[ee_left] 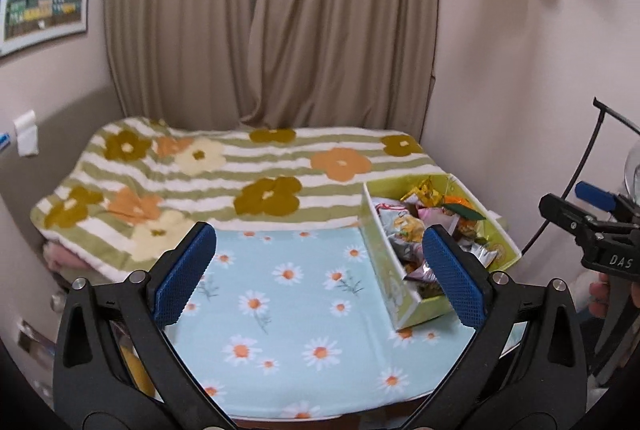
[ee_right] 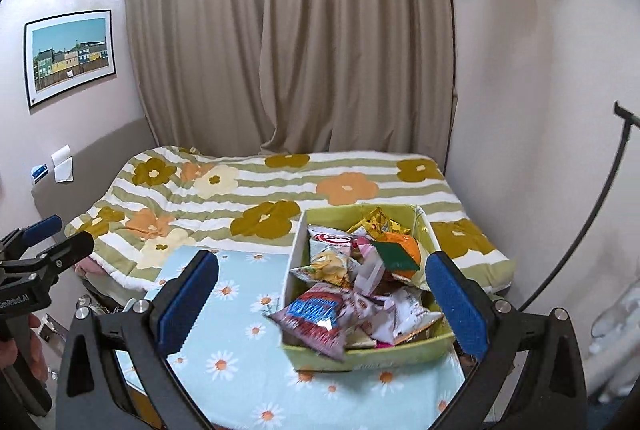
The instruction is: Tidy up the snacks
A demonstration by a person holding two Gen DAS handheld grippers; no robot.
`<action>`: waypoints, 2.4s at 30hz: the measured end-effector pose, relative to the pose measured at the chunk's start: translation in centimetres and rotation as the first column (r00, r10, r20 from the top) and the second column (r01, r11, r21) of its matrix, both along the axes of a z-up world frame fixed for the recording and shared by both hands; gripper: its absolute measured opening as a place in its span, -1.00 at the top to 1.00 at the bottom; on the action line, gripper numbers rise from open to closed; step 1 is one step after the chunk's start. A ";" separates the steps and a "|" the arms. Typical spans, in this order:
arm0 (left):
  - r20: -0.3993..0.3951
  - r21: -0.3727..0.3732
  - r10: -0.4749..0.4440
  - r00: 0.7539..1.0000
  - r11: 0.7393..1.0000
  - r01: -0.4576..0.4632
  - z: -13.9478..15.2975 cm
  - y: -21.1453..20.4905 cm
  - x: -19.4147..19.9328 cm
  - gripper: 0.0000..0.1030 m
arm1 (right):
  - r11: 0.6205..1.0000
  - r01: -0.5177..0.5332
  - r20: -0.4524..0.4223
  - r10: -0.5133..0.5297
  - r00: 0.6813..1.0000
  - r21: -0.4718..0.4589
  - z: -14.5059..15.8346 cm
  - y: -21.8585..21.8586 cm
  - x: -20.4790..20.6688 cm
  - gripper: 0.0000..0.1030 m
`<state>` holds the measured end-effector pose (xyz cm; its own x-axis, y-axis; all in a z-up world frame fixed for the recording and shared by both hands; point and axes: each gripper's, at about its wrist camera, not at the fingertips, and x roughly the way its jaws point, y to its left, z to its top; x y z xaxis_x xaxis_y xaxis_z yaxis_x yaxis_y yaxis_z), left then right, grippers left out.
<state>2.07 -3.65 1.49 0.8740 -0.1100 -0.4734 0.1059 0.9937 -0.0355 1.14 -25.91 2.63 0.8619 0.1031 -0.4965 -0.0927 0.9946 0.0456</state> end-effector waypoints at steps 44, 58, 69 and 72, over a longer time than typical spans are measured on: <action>0.011 0.006 0.039 0.999 0.999 -0.039 -1.2 2.8 -5.1 -0.99 | 0.997 0.067 0.015 -0.067 0.998 -0.027 -0.8 2.8 -4.8 -0.99; 0.015 0.008 0.048 0.999 0.999 -0.049 -1.3 2.9 -5.3 -0.99 | 0.997 0.066 0.007 -0.066 0.998 -0.028 -0.8 3.4 -4.7 -1.00; 0.015 0.008 0.053 0.998 0.999 -0.053 -1.3 2.9 -5.3 -0.99 | 0.997 0.065 0.007 -0.064 0.998 -0.030 -1.0 3.6 -4.6 -1.00; 0.030 0.019 0.057 0.998 0.998 -0.058 -1.3 2.8 -5.5 -0.99 | 0.998 0.063 0.008 -0.063 0.998 -0.030 -1.0 3.5 -4.6 -1.00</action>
